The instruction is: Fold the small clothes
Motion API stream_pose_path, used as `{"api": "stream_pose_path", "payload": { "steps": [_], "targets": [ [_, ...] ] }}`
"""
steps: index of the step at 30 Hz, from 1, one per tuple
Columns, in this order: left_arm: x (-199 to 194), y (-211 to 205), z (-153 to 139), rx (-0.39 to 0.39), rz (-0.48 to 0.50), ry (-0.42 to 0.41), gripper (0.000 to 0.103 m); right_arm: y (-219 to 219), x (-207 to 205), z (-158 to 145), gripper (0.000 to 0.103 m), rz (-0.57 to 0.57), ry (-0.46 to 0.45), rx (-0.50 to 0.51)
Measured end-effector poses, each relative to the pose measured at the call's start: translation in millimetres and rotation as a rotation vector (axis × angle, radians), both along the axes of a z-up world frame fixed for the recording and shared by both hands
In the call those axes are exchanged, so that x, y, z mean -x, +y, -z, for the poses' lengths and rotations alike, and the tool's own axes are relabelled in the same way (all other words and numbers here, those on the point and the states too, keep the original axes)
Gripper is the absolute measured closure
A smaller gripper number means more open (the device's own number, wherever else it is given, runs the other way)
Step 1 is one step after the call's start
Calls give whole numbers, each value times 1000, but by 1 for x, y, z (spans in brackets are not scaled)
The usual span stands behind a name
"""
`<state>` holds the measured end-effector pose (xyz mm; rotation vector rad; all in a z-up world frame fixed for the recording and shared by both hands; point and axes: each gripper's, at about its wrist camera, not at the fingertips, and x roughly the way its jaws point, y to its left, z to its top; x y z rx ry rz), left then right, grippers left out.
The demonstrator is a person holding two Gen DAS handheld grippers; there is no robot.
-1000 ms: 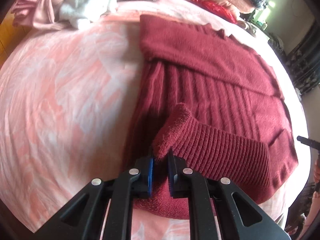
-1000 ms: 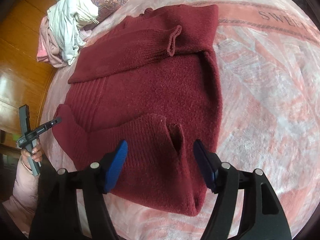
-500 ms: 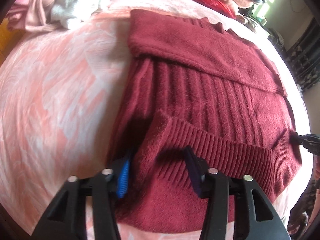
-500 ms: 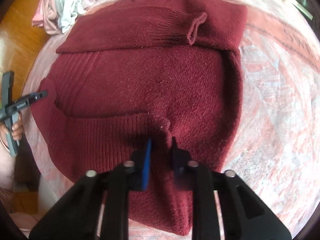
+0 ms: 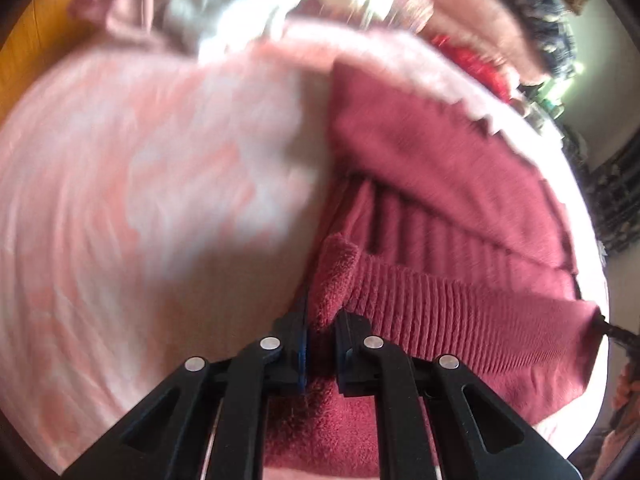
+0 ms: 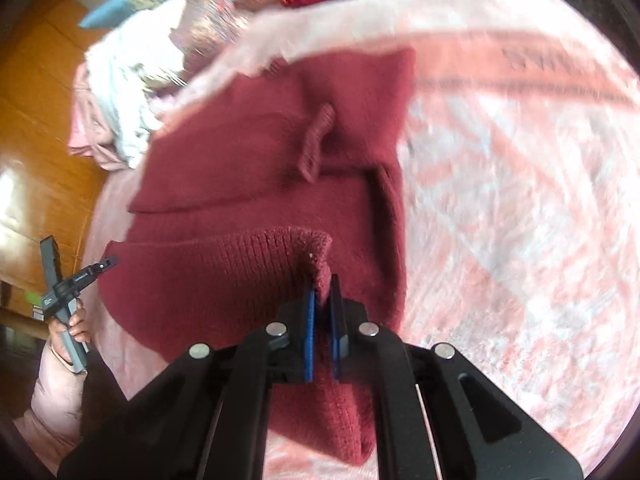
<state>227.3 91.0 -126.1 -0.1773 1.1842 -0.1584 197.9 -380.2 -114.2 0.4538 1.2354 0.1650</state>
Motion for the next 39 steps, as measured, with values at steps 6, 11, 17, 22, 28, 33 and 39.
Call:
{"api": "stream_pose_path", "payload": {
  "steps": [6,11,17,22,28,33,39],
  "targets": [
    [5,-17,3,-95,63,-37,84,7,-6,10,82,-18,17,2],
    [-5,-25,2,-114,98,-44,44,17,-8,10,60,-77,30,18],
    [-5,-33,7,-103,124,-34,72,23,-8,11,87,-99,28,48],
    [6,-27,-6,-95,105,-89,87,14,2,-2,97,-78,-33,-39],
    [9,-19,-23,-32,73,-115,89,12,8,-28,97,-75,-103,-53],
    [16,-17,-43,-48,55,-163,90,14,11,-40,97,-96,-119,-30],
    [30,-5,-40,-74,70,-175,92,18,19,-36,97,-92,-130,-39]
  ]
}}
